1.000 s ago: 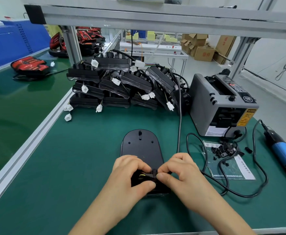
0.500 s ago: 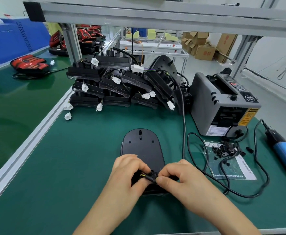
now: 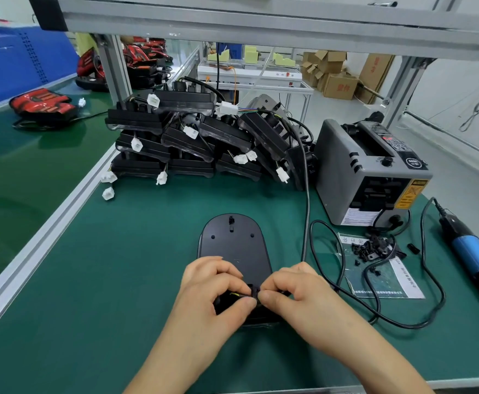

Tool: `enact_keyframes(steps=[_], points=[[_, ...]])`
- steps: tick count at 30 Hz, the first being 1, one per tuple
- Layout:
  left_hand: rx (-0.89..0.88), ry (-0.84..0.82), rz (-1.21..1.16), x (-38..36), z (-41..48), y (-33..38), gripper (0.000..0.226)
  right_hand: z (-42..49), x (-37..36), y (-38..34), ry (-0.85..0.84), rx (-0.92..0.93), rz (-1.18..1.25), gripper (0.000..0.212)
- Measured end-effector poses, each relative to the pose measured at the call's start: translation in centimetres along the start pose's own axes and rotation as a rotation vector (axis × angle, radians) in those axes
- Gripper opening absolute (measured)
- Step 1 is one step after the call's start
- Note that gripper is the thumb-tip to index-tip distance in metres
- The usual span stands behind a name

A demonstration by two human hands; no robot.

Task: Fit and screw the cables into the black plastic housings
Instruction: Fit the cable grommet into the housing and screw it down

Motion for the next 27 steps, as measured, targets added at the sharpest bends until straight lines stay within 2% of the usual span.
enact_keyframes(steps=[4,8,12,18,23,25,27], points=[[-0.013,0.012,-0.004,0.0,-0.1,0.1,0.006,0.2,-0.2,0.0,0.003,-0.034,0.017,0.023],[-0.058,0.109,0.032,-0.3,-0.5,-0.2,0.014,0.2,-0.3,-0.1,0.005,-0.084,0.033,0.013],[-0.227,0.214,0.098,-0.5,-1.0,-0.3,0.015,0.0,-0.2,-0.3,0.013,-0.093,0.018,0.015],[-0.545,0.264,0.242,-1.5,-1.6,-0.6,0.018,-0.1,0.1,-0.4,0.042,-0.08,0.01,0.018],[-0.592,0.276,0.25,-1.4,-1.4,-1.0,0.013,-0.4,-0.1,-0.3,0.065,-0.072,0.045,0.013],[-0.597,0.26,0.243,-1.4,-1.4,-1.0,0.008,-0.4,0.0,-0.3,0.088,-0.068,0.06,0.016],[-0.574,0.257,0.248,-1.4,-1.4,-1.2,0.012,-0.3,0.1,-0.4,0.104,-0.032,0.051,0.023]])
Point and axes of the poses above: each hand's wrist, its own z-axis towards the middle knuckle, its own x-axis out of the back of the hand, y = z × x, the point moved 3 cm from there along z, towards the middle knuckle, and after that the axes turned 4 degrees about y, right-handed, at the moved point
